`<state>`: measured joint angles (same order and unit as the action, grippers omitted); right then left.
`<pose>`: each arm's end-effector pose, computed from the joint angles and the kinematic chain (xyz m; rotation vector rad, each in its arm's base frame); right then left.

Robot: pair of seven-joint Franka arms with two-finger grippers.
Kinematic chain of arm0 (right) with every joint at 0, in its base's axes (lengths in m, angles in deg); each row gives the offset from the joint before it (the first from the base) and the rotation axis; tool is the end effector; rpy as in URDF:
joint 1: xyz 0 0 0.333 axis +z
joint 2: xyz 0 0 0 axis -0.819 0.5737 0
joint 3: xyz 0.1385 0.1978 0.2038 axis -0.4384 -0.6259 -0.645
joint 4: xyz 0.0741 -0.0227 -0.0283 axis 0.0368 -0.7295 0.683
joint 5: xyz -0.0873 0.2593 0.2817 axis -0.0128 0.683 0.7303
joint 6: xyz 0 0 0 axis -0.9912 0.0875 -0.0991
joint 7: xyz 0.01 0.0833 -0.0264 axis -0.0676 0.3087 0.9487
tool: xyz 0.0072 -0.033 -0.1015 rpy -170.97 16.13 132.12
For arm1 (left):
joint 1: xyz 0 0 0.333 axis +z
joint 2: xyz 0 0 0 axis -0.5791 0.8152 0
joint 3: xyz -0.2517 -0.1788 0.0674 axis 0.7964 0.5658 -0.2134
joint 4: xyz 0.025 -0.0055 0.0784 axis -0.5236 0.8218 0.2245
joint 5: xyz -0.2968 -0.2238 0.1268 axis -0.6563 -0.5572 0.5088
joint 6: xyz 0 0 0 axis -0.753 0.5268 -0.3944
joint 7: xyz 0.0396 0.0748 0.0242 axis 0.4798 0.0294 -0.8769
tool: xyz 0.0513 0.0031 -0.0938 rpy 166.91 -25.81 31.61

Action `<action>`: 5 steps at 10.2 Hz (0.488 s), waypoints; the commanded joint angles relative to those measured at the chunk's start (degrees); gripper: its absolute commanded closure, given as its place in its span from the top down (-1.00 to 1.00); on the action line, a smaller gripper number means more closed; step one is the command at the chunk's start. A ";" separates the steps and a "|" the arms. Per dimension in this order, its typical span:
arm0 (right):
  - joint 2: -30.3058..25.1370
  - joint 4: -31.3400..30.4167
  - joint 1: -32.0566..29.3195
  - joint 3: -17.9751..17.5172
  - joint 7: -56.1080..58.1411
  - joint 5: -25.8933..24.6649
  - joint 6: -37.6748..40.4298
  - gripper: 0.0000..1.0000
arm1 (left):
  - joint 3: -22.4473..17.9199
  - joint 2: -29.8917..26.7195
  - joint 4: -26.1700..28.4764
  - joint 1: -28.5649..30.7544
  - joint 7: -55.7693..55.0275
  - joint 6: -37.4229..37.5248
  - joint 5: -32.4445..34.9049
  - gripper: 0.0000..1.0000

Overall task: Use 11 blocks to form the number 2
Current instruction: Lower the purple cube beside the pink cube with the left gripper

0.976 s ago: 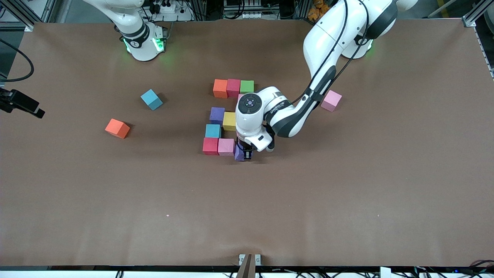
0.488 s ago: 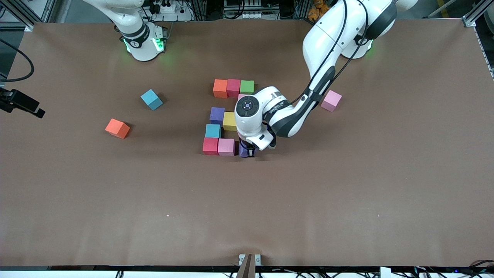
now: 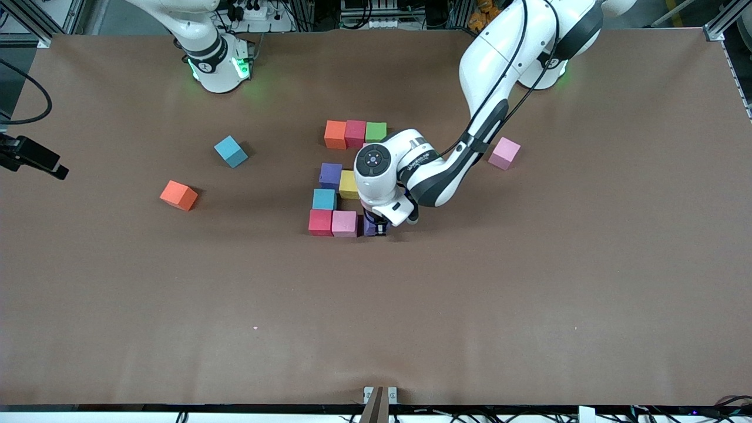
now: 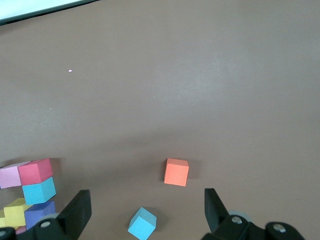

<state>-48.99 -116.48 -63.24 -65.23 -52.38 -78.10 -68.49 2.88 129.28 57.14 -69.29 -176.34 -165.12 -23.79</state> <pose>0.5626 -0.0589 0.6245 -3.0843 0.3262 -0.0857 0.5210 -0.5296 0.2036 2.1826 2.2312 0.0635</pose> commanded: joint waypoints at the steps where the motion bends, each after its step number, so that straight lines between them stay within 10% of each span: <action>1: 0.21 0.69 -1.06 -0.66 0.34 0.32 0.64 1.00 | -0.26 0.61 -1.69 -0.46 0.76 -1.19 -1.02 -0.68; 5: 0.21 0.69 -1.33 -0.66 0.26 0.40 0.64 1.00 | -0.70 1.05 -2.39 -0.38 0.23 -2.61 -1.54 -0.68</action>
<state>-48.99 -116.48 -63.36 -65.12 -52.38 -78.10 -68.49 2.67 129.31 56.47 -69.27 -176.33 -167.53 -23.87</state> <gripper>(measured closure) 0.000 0.441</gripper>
